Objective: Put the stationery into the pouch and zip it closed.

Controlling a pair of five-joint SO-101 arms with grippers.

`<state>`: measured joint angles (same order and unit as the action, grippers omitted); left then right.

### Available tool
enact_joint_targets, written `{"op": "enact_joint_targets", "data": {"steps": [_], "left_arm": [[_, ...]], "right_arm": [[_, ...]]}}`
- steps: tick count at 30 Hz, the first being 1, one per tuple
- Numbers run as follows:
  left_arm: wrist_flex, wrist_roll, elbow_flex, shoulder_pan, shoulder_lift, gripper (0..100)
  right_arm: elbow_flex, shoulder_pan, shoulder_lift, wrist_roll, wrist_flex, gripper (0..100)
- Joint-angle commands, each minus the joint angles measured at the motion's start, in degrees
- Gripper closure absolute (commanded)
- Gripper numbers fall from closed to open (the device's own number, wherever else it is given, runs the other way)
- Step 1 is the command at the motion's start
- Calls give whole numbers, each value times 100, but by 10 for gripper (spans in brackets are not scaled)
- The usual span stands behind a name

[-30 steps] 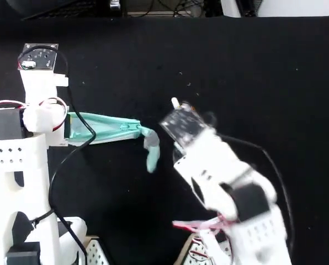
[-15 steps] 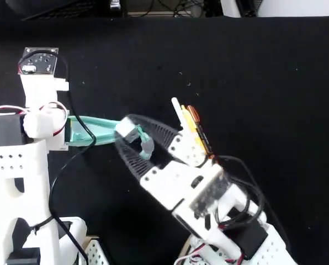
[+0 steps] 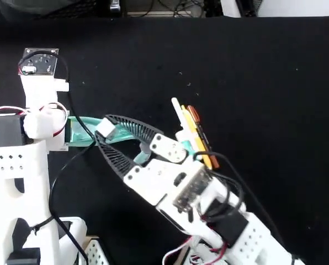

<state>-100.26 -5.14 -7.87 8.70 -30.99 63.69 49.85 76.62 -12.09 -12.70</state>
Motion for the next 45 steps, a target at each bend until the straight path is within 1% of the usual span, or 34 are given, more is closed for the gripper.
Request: {"op": "enact_joint_targets", "data": {"steps": [1, 5, 8, 12, 15, 17, 19, 20, 25, 29, 31, 34, 37, 39, 42, 45], "left_arm": [[0, -26, 22, -4, 0, 970], [9, -18, 31, -4, 0, 970], [9, -18, 31, -4, 0, 970], [132, -18, 13, 4, 0, 970], [132, -18, 4, 4, 0, 970], [132, -18, -4, 4, 0, 970], [132, -18, -22, 4, 0, 970], [132, -18, -22, 4, 0, 970], [132, -18, -22, 4, 0, 970], [167, -18, -31, 4, 0, 970], [167, -18, -31, 4, 0, 970], [167, -18, -31, 4, 0, 970], [167, -26, -31, 4, 0, 970], [167, -35, -31, 119, 0, 970], [185, -44, -4, 391, 0, 970], [343, -44, -31, 611, 0, 970]], "right_arm": [[127, 70, -347, 18, 492, 986], [400, 35, -848, 9, 985, 986], [523, -220, -1244, 9, 1222, 986], [576, -633, -1569, 9, 1257, 985], [505, -721, -1596, 9, 1029, 979], [171, -712, -1587, 44, 387, 921], [-356, -703, -1596, 62, -527, 837], [-655, -686, -1596, 62, -1002, 812], [-2264, -466, -1578, 18, -2936, 810], [-3670, -510, -1578, 18, -4044, 810], [-4224, -888, -1578, 26, -4422, 811], [-4655, -1741, -1578, 53, -4774, 823], [-4453, -2646, -1604, 53, -5169, 914], [-3864, -3059, -1622, 53, -5407, 959], [-2475, -3464, -1631, 53, -5284, 931], [-998, -3736, -1640, 35, -4440, 888]]}}
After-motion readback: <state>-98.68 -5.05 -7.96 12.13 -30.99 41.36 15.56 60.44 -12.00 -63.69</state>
